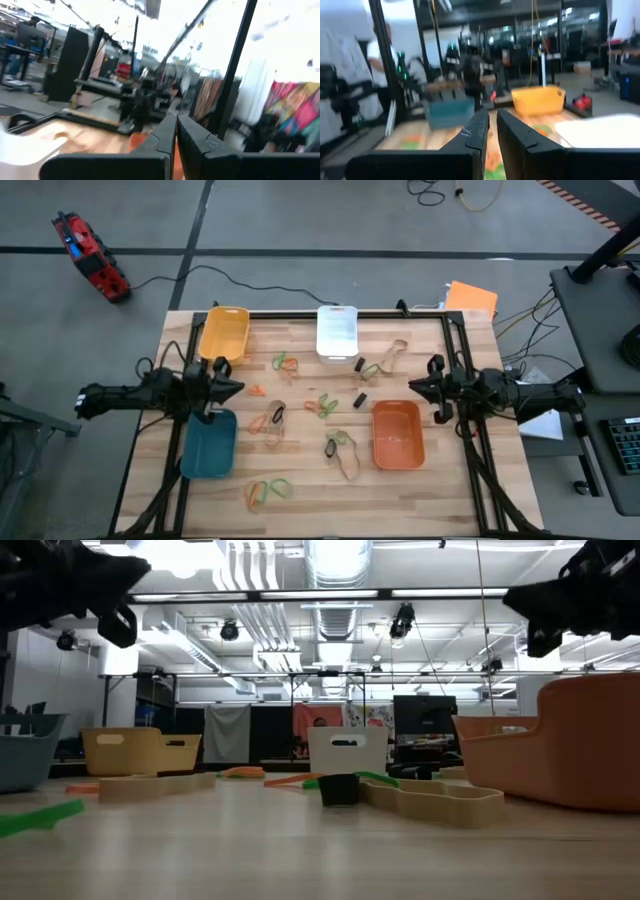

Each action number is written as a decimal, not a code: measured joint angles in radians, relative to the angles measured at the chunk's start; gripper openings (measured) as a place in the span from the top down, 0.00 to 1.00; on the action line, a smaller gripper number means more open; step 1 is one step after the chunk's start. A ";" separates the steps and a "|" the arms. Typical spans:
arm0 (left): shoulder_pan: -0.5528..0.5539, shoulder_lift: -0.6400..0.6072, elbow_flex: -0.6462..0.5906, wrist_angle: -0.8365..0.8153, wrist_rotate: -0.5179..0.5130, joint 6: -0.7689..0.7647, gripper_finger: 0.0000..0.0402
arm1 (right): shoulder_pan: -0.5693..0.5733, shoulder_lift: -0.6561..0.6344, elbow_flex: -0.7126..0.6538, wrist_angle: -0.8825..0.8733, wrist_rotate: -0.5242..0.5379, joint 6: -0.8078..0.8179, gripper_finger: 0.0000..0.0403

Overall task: Sort rubber bands into baskets
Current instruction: Put the orange rubber band into the orange bin

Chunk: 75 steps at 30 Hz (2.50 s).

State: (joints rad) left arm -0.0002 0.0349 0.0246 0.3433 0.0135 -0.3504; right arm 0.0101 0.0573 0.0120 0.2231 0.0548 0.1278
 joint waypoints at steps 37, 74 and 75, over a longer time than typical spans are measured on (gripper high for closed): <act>-0.038 0.315 0.103 0.245 -0.090 -0.084 1.00 | -0.002 0.300 0.246 -0.286 0.232 0.199 0.92; -0.066 0.720 0.470 -0.508 -0.102 0.214 1.00 | -0.019 1.214 0.876 -0.427 0.174 -0.166 0.92; -0.066 0.723 0.471 -0.513 -0.101 0.224 1.00 | -0.019 1.232 0.891 -0.427 0.175 -0.166 0.92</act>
State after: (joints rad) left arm -0.0666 0.7584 0.4957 -0.1695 -0.0879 -0.1266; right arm -0.0090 1.2896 0.9030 -0.2035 0.2293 -0.0383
